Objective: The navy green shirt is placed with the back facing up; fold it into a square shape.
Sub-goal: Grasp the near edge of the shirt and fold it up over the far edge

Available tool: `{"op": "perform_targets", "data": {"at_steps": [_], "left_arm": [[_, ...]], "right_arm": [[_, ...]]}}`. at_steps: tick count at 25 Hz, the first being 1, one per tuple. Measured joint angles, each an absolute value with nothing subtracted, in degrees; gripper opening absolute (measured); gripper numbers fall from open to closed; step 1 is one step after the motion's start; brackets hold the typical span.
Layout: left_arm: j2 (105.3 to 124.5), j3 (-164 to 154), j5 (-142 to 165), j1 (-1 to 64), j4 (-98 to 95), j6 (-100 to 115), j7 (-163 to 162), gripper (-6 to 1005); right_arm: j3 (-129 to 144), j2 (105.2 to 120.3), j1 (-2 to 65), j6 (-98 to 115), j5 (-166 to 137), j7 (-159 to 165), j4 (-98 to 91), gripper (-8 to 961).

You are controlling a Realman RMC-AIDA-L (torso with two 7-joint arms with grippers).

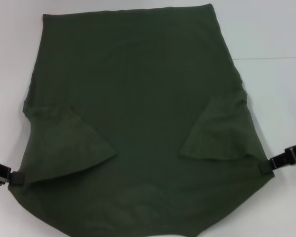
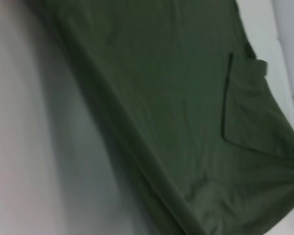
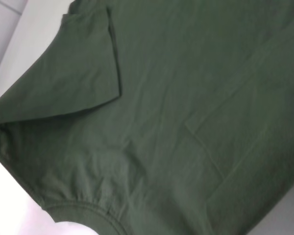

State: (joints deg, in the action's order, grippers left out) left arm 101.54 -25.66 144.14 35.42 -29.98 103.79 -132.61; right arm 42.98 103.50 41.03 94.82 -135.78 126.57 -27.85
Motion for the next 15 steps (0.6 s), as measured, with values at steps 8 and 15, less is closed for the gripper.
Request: {"op": "perform_targets", "data": {"at_steps": [8,15], "left_arm": [[100.84,-25.3,145.1,34.6,-30.3,110.6,-129.7,4],[100.6,-24.3,144.7,34.9,-30.9,113.0,-128.6,4]], "right_arm": [[41.7,103.27,38.1,99.5,-135.7,123.3,-28.1,56],[37.6,103.07,36.9,101.2,-135.7,121.0,-28.1,57]]}}
